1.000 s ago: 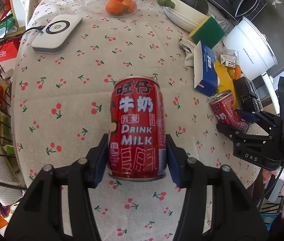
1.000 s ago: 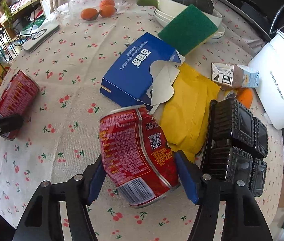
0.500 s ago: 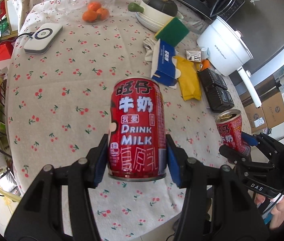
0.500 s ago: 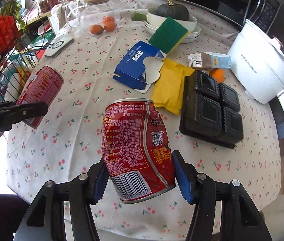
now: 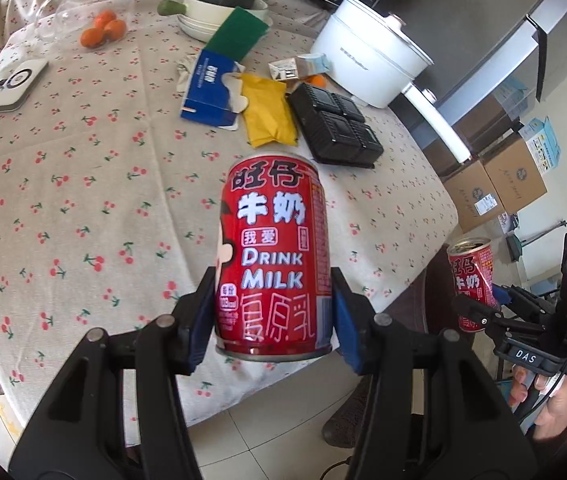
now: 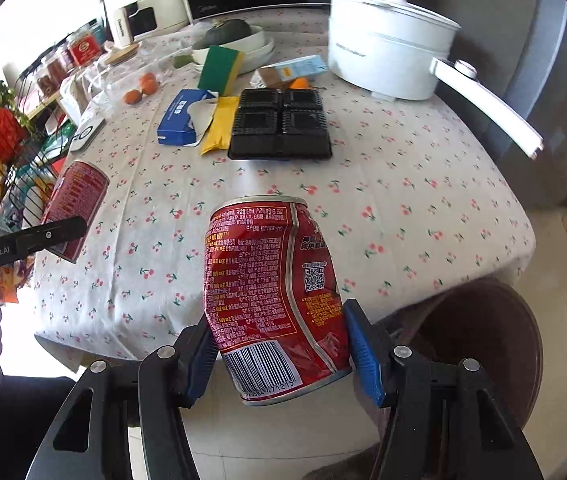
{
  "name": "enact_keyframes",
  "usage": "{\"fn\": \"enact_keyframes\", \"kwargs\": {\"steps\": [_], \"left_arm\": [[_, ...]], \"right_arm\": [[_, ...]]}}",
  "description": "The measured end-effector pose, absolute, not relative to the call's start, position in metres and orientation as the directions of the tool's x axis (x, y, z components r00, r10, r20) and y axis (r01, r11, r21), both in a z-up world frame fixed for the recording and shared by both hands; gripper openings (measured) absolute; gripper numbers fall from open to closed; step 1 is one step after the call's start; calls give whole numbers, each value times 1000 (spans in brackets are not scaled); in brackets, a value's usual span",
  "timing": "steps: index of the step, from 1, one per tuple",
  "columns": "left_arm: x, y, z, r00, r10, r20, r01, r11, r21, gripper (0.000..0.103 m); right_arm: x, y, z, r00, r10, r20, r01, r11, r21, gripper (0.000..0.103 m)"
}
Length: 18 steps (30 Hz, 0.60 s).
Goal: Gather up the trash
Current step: 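Lift both red cans and carry them toward the brown bin, then open both grippers over the brown bin to drop the cans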
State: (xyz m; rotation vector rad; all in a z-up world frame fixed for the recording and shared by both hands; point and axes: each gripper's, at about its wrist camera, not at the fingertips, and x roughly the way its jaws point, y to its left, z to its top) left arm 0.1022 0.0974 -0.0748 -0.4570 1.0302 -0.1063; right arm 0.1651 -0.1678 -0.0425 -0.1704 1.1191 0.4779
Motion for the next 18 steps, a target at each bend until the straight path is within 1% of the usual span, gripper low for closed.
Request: {"fn": "enact_keyframes", "kwargs": {"steps": [7,18], "left_arm": [[110,48,-69,505,-337,-795,-20,916,-402,54],[124,-43,-79,434,-404,-805,120,912,-393,54]], "right_arm": [[153,-231,-49,360,252,-898,-361,925,115,61],[139,-320,-71,351,203,-914,-225,966,128,61]]}}
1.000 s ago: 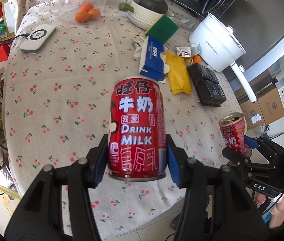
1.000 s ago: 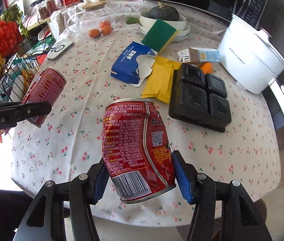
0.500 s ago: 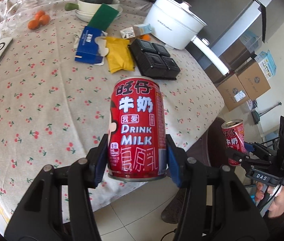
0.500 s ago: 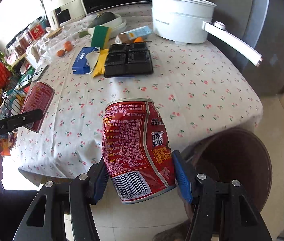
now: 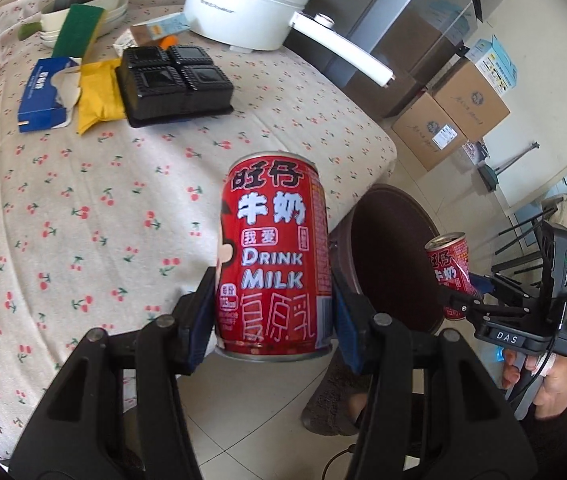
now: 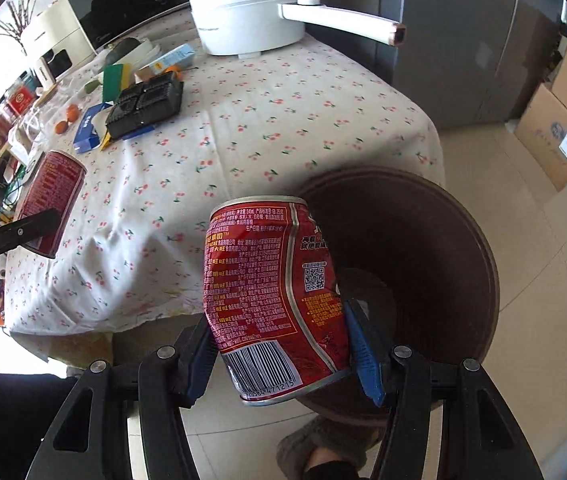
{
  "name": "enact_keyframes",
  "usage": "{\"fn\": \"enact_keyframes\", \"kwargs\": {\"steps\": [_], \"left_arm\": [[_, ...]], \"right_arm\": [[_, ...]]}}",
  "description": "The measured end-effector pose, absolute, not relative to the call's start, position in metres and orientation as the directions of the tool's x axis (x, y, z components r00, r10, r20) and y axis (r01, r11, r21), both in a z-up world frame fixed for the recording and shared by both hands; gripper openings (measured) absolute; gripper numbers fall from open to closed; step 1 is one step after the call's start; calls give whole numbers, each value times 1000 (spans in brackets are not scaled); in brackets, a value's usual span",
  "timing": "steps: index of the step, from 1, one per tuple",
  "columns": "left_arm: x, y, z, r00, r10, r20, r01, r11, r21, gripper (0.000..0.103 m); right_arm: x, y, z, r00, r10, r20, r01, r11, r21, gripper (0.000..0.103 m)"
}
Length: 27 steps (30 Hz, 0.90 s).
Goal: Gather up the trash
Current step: 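Open both grippers over the brown bin to drop the cans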
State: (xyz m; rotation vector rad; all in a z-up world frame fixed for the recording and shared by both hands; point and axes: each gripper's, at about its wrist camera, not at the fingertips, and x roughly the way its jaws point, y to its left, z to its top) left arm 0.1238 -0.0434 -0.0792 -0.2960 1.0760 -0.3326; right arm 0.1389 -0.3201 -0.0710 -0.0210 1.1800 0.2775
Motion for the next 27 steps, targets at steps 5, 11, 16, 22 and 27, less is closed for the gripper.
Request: {"fn": "enact_keyframes", "kwargs": {"steps": [5,11,16,22,27], "left_arm": [[131,-83,-87,395,-426,-814,179,905,-386,54],[136,-132,-94,348,-465,-814,263,882,-392,54],[140,-173,-105,303,-495,-814,324,857,-400,54],[151,-201,-120,289,-496,-819,352,850,-391,54],[157,-201,-128,285,-491,-824,336,856,-394,54]], "right_arm": [[135,-355,-78,347,189,-919,-169,976,137,61],[132,-389,-88,340,180,-923,-109,982,152,61],[131,-414,-97,328,175,-928,-61,985,164,61],[128,-433,-106,315,154,-937,-18,987,157,61],[127,-442,-112,303,130,-944,-4,991,135,60]]}}
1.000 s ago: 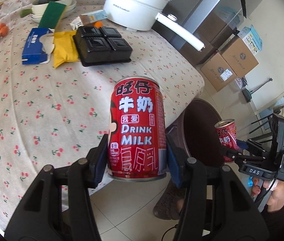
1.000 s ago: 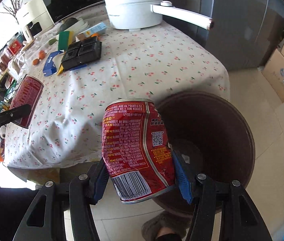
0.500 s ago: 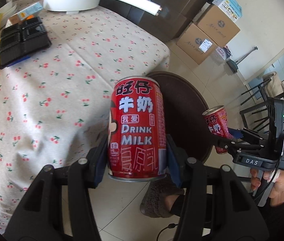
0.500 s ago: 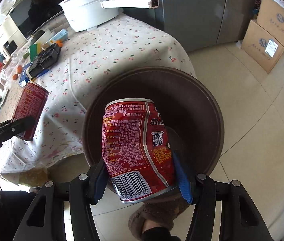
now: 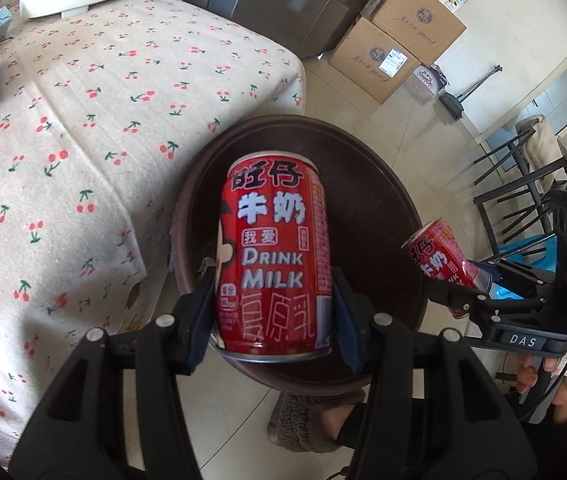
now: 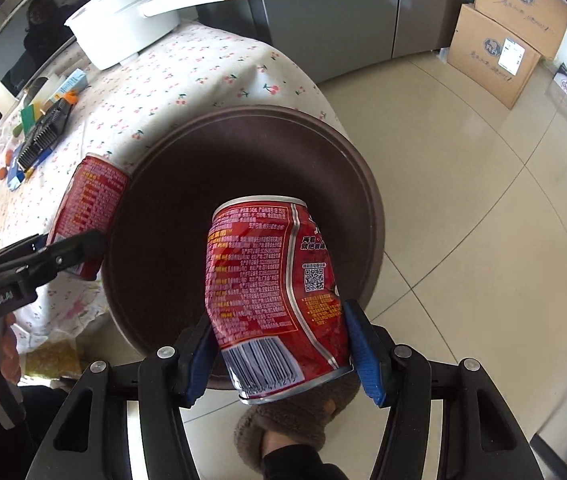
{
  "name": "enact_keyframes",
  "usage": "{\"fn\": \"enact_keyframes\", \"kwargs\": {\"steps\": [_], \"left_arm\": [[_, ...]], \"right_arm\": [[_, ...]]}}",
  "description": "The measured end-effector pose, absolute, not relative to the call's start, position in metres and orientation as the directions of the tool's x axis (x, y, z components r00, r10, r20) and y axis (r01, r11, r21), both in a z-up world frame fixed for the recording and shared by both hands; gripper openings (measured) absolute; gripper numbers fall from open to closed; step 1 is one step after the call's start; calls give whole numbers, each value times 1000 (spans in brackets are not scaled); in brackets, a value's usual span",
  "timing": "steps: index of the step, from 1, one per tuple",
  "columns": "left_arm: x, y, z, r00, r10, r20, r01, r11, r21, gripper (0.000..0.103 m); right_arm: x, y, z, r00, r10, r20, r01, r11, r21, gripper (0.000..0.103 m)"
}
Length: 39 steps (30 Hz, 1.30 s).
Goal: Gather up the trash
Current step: 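Open both grippers over the brown bin to drop the cans, then move both tools back over the table toward the black tray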
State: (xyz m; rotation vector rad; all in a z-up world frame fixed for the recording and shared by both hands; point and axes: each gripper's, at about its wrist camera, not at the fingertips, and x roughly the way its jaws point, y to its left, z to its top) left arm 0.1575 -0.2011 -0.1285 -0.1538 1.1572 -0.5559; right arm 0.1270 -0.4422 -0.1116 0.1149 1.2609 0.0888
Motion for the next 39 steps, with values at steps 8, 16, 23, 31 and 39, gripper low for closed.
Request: {"fn": "enact_keyframes", "kwargs": {"steps": [8,16,23,31,39], "left_arm": [[154,-158,-111,322,-462,-826,256,883,-394,88],[146,-110,-97,367,-395,-842,202,917,-343,99],[137,-87,-88,380,-362,-851,199,931,-307,101],[130,-50,-82,402,-332,-853,156,943,-294,102],[119,-6,-73,443,-301,-845,96,952,-289,102]], "right_arm": [[135,-438,-113,299,128,-946,-16,992,129,54],[140,-427,-112,296,111,-949,-14,994,112,54],[145,-416,-105,303,104,-947,16,993,114,68],[154,-393,-90,335,115,-935,12,992,127,78],[159,-354,-77,349,120,-930,-52,993,108,79]]}}
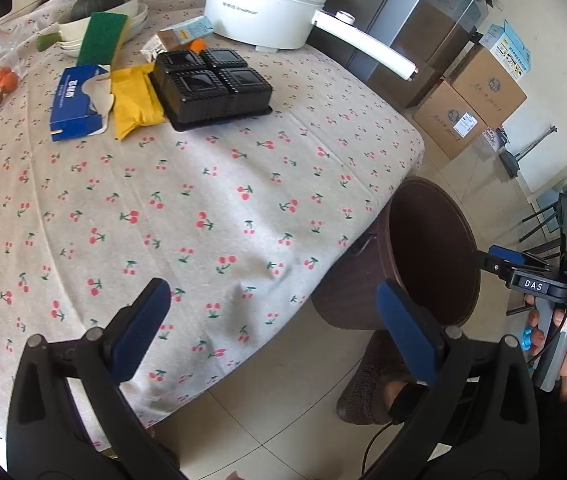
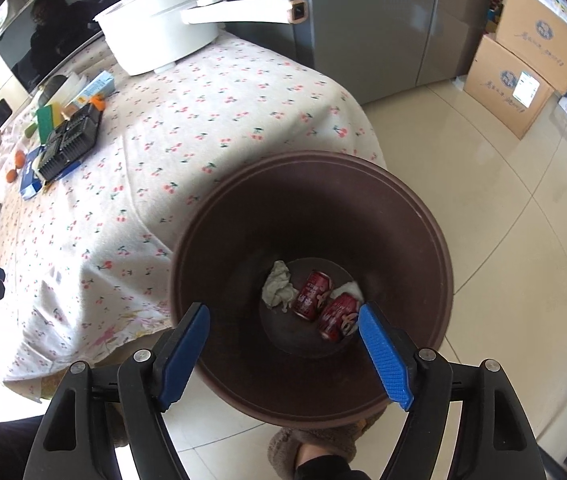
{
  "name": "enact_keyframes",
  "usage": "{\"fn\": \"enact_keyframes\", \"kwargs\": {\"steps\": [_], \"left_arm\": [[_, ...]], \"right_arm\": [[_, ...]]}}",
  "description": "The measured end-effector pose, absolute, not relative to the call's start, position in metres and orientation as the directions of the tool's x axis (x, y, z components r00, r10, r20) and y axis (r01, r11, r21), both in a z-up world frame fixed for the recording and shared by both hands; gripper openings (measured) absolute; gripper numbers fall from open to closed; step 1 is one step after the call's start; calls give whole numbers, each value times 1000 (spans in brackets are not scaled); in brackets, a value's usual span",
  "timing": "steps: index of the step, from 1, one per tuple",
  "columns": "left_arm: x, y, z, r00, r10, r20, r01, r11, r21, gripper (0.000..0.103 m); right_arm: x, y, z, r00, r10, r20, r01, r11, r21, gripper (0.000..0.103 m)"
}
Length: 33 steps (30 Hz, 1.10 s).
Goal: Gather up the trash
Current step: 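Move both tools back over the table toward the black tray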
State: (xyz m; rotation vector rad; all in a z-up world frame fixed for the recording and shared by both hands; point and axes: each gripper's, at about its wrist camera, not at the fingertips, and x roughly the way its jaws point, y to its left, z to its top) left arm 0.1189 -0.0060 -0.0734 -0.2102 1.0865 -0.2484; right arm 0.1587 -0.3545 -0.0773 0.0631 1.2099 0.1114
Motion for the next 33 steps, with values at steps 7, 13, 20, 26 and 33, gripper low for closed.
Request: {"fn": "enact_keyframes", "kwargs": {"steps": [7,13,20,26,33], "left_arm": [[109,33,-73,465,-259,-847,39,961,-272,102],[102,62,-72,480,-187,-857,-34,972,-231,102],[100,94,-70,484,-142,-863,-107,970,-220,102],[108,121,-68,492,-81,-867,-154,972,-178,102],[124,150,-64,516,-15,-857,-262,949,-175,102]], "right_arm": [[165,-316,-66,366,128,-922,-109,990,94,80],[171,-280,-61,369,141,-919,-161,983,86,82],[182,-233,-55,374,159,-914,-216,973,81,83],[203,-194,-55,367,166,-915,-255,964,72,84],[246,-144,-51,345,210,-915,-280,953,113,86]]}}
